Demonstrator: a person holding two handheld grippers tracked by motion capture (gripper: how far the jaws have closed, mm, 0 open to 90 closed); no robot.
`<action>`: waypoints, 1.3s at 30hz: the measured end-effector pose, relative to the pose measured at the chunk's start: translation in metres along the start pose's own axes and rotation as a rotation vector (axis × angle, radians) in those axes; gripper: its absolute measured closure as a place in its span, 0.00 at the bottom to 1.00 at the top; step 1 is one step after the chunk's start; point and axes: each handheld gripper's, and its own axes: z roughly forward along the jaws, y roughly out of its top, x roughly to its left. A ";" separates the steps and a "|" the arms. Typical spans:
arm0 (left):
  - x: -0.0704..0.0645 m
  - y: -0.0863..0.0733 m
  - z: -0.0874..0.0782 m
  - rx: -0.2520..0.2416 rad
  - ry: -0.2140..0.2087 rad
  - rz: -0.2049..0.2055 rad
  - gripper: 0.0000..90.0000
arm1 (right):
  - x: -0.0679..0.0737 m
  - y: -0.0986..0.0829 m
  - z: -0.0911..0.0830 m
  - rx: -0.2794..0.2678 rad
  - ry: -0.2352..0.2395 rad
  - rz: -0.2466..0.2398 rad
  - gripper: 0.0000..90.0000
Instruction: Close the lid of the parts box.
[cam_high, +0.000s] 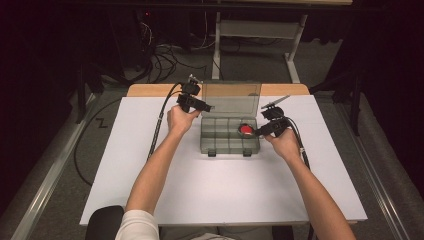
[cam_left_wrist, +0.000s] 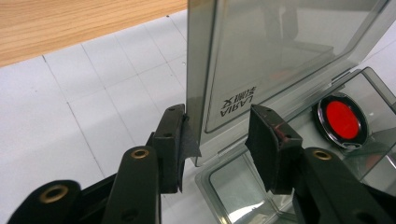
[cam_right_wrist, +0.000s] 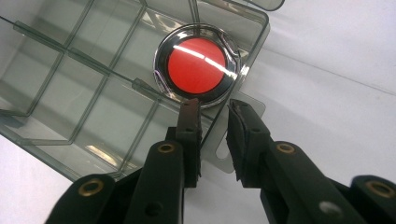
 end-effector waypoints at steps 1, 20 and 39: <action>-0.001 0.000 -0.001 -0.005 0.002 -0.001 0.64 | 0.000 0.000 0.000 0.001 0.000 0.000 0.85; -0.010 -0.002 -0.013 -0.020 0.031 0.024 0.67 | 0.001 0.000 0.000 -0.001 -0.006 -0.028 0.86; -0.016 -0.012 -0.023 -0.041 0.030 0.032 0.69 | -0.001 -0.002 0.000 -0.014 0.004 -0.044 0.85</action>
